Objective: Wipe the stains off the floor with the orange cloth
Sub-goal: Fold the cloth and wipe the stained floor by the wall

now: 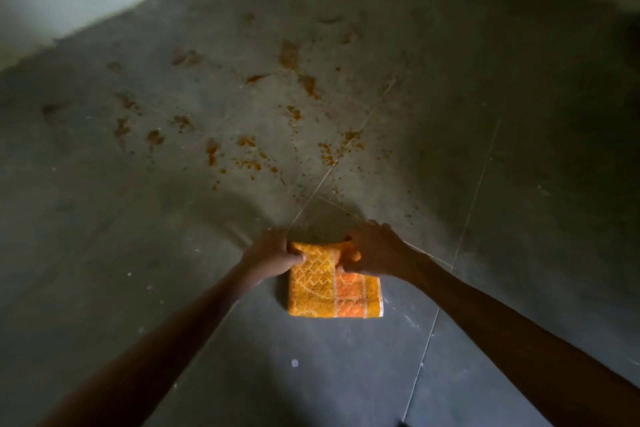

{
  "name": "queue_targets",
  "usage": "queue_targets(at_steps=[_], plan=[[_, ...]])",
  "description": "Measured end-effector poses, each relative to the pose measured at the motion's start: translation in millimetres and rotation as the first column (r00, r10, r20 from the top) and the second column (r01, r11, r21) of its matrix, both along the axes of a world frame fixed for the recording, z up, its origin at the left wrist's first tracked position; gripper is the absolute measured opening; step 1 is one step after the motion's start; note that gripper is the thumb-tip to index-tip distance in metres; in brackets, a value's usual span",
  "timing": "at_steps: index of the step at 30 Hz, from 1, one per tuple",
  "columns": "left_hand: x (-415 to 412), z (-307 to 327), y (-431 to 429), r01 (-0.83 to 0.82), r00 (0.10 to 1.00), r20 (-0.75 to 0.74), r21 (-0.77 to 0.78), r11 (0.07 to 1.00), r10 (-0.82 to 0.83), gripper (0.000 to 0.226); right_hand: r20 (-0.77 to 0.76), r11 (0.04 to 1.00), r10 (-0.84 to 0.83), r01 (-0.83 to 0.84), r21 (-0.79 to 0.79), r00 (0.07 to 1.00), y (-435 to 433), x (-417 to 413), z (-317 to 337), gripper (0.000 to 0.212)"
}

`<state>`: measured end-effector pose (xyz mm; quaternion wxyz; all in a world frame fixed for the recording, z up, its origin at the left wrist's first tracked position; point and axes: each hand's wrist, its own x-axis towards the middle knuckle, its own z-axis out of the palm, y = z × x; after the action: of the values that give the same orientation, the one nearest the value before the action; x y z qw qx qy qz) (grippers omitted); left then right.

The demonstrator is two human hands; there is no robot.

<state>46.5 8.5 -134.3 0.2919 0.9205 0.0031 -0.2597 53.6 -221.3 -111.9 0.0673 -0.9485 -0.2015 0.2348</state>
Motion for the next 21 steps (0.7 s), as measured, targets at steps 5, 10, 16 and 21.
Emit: queue_targets(at_steps=[5,10,16,21], plan=[[-33,2,-8,-0.307,0.949,-0.068,-0.407,0.860,0.307,0.039,-0.073,0.975,-0.098,0.110,0.194,0.993,4,2,-7,0.036],[-28,25,-23,-0.282,0.933,-0.004,-0.628,0.725,0.360,0.031,-0.359,0.794,-0.237,0.393,0.465,0.903,-24,-11,15,0.039],[-7,36,-41,-0.244,0.909,0.066,-0.715,0.655,0.412,0.050,-0.537,0.565,-0.285,0.592,0.575,0.794,-37,-23,46,0.044],[-2,44,-52,-0.292,0.901,0.006,-0.731,0.616,0.434,0.054,-0.776,0.218,-0.144,0.785,0.580,0.614,-38,-35,56,0.041]])
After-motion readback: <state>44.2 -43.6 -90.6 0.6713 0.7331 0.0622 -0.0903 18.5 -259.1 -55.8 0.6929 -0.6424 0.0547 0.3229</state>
